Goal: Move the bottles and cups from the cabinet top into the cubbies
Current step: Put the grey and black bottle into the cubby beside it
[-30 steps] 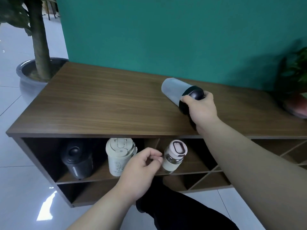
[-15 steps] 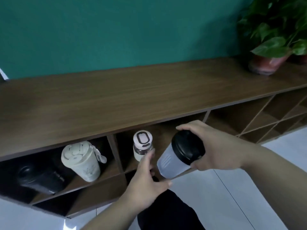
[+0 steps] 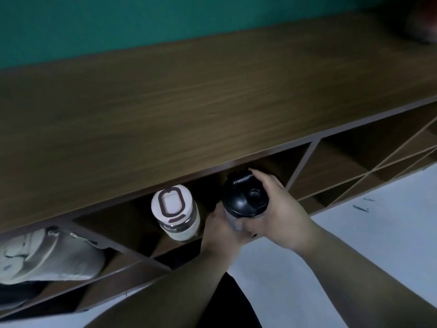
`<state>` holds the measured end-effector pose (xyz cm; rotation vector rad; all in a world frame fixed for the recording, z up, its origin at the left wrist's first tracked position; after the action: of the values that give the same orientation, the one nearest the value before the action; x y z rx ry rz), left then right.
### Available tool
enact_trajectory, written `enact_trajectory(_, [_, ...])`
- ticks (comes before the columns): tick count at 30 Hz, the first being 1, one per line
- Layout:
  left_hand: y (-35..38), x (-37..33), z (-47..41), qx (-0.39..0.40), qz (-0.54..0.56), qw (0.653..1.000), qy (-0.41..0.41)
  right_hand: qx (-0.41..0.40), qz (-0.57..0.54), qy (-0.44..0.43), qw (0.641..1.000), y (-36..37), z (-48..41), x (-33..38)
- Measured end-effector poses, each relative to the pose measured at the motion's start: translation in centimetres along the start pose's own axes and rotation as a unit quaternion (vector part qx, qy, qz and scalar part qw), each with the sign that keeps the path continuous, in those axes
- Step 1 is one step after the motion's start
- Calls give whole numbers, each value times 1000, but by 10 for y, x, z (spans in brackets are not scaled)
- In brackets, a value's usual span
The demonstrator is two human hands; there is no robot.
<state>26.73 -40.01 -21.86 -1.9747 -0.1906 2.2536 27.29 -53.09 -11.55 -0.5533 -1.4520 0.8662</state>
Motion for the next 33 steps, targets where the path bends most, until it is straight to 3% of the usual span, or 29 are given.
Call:
enact_trajectory(5, [0, 16, -16, -45, -17, 998, -31, -1, -9, -15, 1000, 11, -24, -17])
enact_trajectory(10, [4, 12, -17, -86, -118, 989, -30, 9, -15, -36, 999, 16, -34, -20])
enact_trajectory(13, [2, 11, -15, -114, -100, 988, -40, 14, -18, -44, 999, 17, -37, -23])
enact_trajectory(29, [-6, 14, -12, -71, -72, 993, -65, -82, -17, 6, 996, 25, -21, -21])
enact_trajectory(33, [-6, 16, -14, -62, -66, 994, -57, -73, -14, 9, 997, 26, -20, -21])
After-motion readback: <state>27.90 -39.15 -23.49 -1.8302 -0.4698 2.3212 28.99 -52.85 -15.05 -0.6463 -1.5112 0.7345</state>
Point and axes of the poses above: each hand's wrist, its own z-axis away from the middle knuckle, its own y-axis out of the palm, x = y × z, the point moved 7 cm from there along -z, towards the middle knuckle, and after that the axes turned 15 degrees about z, right-handed, at the moved point
